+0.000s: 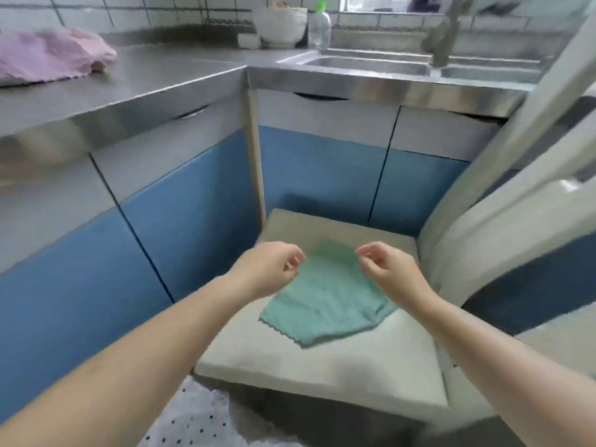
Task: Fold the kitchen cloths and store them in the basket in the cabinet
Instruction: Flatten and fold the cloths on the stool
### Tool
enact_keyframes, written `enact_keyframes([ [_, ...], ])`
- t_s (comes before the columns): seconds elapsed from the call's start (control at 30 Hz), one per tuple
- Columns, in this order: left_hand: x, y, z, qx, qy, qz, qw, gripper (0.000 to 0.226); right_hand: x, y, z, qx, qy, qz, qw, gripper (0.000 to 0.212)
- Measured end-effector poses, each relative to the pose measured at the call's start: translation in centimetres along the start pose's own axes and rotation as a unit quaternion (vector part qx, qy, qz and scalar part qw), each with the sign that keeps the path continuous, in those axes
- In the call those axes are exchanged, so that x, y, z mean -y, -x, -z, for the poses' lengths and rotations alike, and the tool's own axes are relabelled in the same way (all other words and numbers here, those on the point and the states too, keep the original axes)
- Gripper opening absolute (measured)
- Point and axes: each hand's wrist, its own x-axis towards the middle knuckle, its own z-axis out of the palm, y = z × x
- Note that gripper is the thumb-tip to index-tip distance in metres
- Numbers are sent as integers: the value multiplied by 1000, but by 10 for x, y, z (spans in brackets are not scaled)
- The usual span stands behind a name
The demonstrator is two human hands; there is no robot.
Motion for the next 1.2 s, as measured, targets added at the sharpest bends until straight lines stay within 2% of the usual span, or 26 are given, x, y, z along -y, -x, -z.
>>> enact_keyframes([
  [0.13, 9, -6, -69, 151, -74, 2, 986, 43, -43, 42, -41, 171, 72, -65, 981, 23],
  [0.2, 14, -1, -92, 196, -100, -7, 975, 43, -51, 57, -60, 212, 79, -77, 971, 22],
  [0.23, 15, 1, -100, 194, -100, -7, 976, 40, -52, 62, -67, 213, 72, -84, 971, 20],
  [0.43, 17, 10, -121, 84, -101, -47, 990, 25, -51, 69, -102, 163, 71, -60, 982, 17],
  [0.53, 13, 11, -124, 46, -7, -14, 999, 11, -48, 66, -113, 155, 29, -64, 986, 53],
  [0.6, 6, 8, -120, 44, 120, 39, 991, 7, -42, 61, -113, 121, -26, -60, 990, 62],
  [0.67, -2, 3, -112, 30, 242, 68, 968, 8, -36, 52, -109, 66, -88, -56, 992, 52],
  [0.77, -13, -3, -97, 7, 326, 67, 943, 11, -26, 38, -94, 2, -194, -57, 979, 18],
  [0.83, -18, -7, -86, -5, 351, 55, 935, 14, -21, 30, -82, -30, -242, -59, 968, 18],
  [0.9, -21, -12, -74, -13, 363, 43, 931, 12, -19, 21, -70, -57, -228, -52, 971, 21],
  [0.97, -22, -16, -59, -1, 359, 27, 933, 10, -18, 11, -58, -69, -194, -57, 977, 15],
  [1.1, -25, -31, -26, 51, 237, -17, 970, 11, -15, -11, -30, -62, -158, -67, 983, 6],
  [1.2, -27, -48, -3, 21, 162, -24, 986, 4, -9, -25, -7, -35, -49, -15, 998, 5],
])
